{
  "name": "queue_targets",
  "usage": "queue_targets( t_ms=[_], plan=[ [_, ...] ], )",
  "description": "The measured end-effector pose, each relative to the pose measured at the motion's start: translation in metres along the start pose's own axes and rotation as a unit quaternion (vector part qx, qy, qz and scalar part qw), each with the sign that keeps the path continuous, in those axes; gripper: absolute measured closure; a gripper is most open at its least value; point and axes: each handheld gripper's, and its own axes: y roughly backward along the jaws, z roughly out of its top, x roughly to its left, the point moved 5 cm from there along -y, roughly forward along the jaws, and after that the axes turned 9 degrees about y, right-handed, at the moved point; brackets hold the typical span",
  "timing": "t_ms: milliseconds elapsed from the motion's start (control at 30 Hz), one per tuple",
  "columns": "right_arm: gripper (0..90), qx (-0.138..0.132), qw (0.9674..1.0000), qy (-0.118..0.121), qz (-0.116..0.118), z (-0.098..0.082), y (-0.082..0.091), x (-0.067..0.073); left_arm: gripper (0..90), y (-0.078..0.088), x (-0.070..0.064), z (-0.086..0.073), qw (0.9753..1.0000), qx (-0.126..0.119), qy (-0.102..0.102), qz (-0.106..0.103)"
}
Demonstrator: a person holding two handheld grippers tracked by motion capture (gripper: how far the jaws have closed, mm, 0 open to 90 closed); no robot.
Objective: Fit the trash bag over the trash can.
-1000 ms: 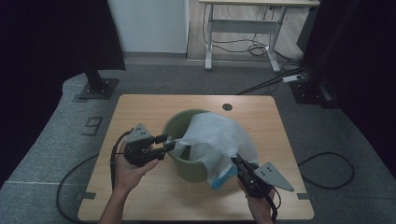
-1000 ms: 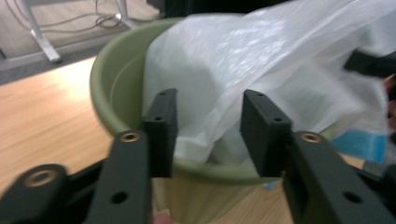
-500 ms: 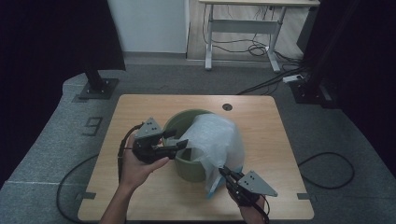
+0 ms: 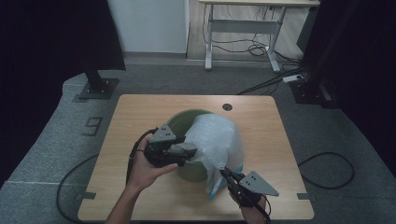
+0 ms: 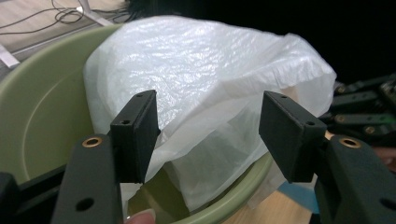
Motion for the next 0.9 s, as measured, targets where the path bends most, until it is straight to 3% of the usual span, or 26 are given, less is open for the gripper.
queue_targets(
  t_ms=[100, 167, 367, 467, 600, 667, 800, 900],
  plan=[
    [88.7, -0.002, 1.0, -0.005, 0.0, 0.0, 0.0, -0.001, 48.0, -0.003, 0.0, -0.002, 0.9999, 0.006, -0.004, 0.008],
    [88.7, -0.004, 1.0, -0.008, 0.001, 0.0, 0.001, -0.001, 59.3, -0.005, 0.0, -0.003, 0.9999, 0.011, -0.001, -0.001],
    [87.8, -0.01, 0.9998, -0.009, 0.012, 0.0, 0.003, 0.003, 77.6, -0.005, 0.002, -0.005, 0.9995, 0.022, 0.0, -0.023],
    [77.8, -0.016, 0.9993, -0.015, 0.029, 0.001, 0.006, 0.006, 85.2, -0.001, 0.009, -0.006, 0.9998, 0.015, 0.006, -0.014],
    [56.4, -0.027, 0.9986, -0.014, 0.044, 0.008, 0.018, 0.01, 89.2, 0.01, 0.023, -0.007, 0.9996, -0.011, 0.024, 0.007],
    [52.8, -0.036, 0.9979, -0.017, 0.051, 0.012, 0.028, 0.009, 89.6, 0.015, 0.028, -0.008, 0.9992, -0.019, 0.035, 0.006],
    [46.9, -0.047, 0.9967, -0.027, 0.06, 0.014, 0.044, 0.002, 89.8, 0.019, 0.033, -0.011, 0.999, -0.02, 0.038, 0.009],
    [43.7, -0.049, 0.9972, -0.035, 0.043, 0.012, 0.052, -0.013, 89.7, 0.024, 0.037, -0.013, 0.9989, -0.019, 0.04, 0.012]
  ],
)
